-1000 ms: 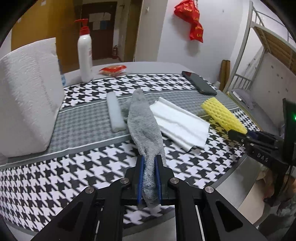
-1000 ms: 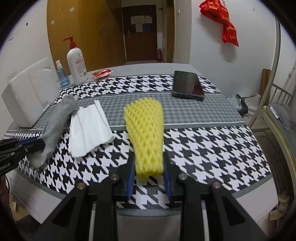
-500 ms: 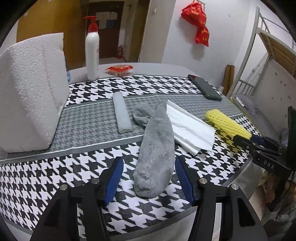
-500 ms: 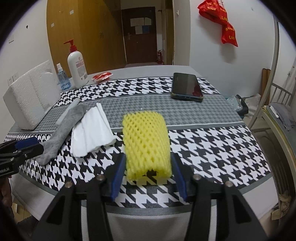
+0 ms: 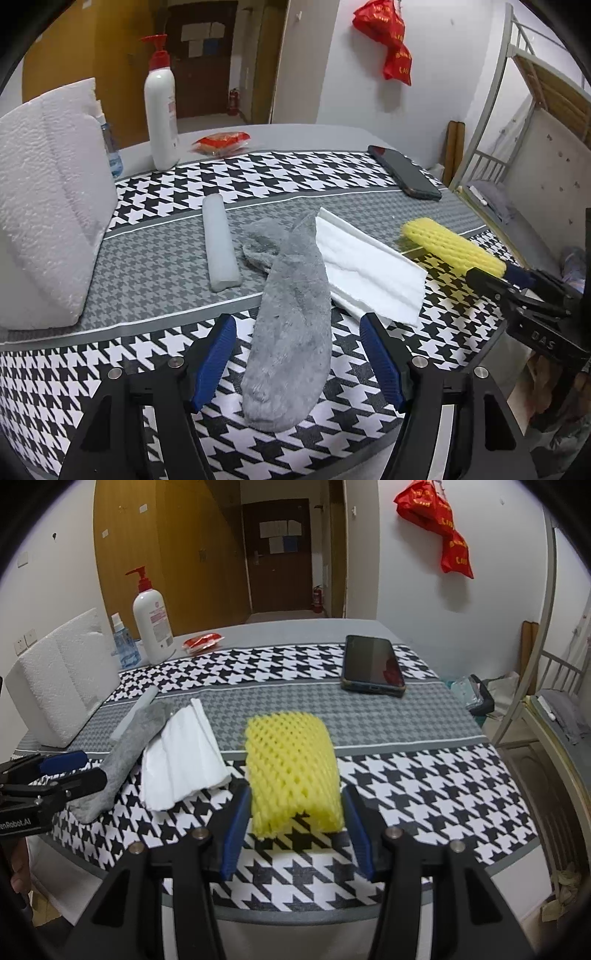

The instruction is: Organize soft objects

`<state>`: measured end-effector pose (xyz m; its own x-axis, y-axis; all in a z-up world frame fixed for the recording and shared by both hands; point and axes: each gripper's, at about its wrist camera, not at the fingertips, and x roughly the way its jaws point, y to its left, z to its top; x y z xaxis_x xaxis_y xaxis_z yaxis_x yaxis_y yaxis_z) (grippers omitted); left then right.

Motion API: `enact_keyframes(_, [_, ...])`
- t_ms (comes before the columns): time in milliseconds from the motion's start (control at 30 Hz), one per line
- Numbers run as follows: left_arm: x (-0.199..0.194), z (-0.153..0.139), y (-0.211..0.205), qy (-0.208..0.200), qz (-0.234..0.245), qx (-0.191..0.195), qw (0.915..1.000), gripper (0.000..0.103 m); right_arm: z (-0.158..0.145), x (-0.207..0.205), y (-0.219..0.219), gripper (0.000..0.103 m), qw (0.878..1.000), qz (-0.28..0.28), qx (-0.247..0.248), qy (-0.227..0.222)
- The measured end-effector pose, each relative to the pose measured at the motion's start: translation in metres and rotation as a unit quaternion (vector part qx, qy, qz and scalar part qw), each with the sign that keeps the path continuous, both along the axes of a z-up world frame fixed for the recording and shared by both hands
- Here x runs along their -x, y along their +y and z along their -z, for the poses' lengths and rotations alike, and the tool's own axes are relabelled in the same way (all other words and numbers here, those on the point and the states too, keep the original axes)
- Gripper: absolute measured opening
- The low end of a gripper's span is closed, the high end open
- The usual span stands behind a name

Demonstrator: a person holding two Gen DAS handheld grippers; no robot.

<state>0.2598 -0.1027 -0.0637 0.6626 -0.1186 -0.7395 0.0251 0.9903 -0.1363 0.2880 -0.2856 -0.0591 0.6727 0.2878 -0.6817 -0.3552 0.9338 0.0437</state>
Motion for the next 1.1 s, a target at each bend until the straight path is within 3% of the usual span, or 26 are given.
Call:
enact_keyframes(67, [-0.004, 0.003, -0.001, 0.004, -0.003, -0.003, 1.0000, 0.071, 0.000, 0.000, -0.001, 0.071, 1.000, 0.001, -0.002, -0.001])
enact_keyframes(367, [-0.015, 0.013, 0.004, 0.018, -0.013, -0.001, 0.9997, 0.068, 0.007, -0.009, 0.001, 0.072, 1.000, -0.001, 0.000, 0.009])
enact_keyframes(567, [-0.017, 0.014, 0.002, 0.017, -0.006, -0.002, 0.9998, 0.045, 0.013, -0.013, 0.005, 0.072, 1.000, -0.003, 0.003, 0.019])
enact_keyframes(700, [-0.018, 0.015, 0.000, 0.015, 0.000, -0.003, 0.9999, 0.019, 0.015, -0.014, 0.005, 0.072, 1.000, -0.002, 0.003, 0.022])
enact_keyframes(800, [-0.017, 0.014, 0.001, 0.009, 0.004, -0.002, 0.9999, 0.014, 0.017, -0.015, 0.006, 0.072, 1.000, -0.003, 0.003, 0.024])
enact_keyframes(1100, [-0.002, -0.002, 0.009, -0.019, 0.012, 0.013, 0.9997, 0.014, 0.021, -0.021, 0.004, 0.072, 0.999, -0.004, -0.001, 0.033])
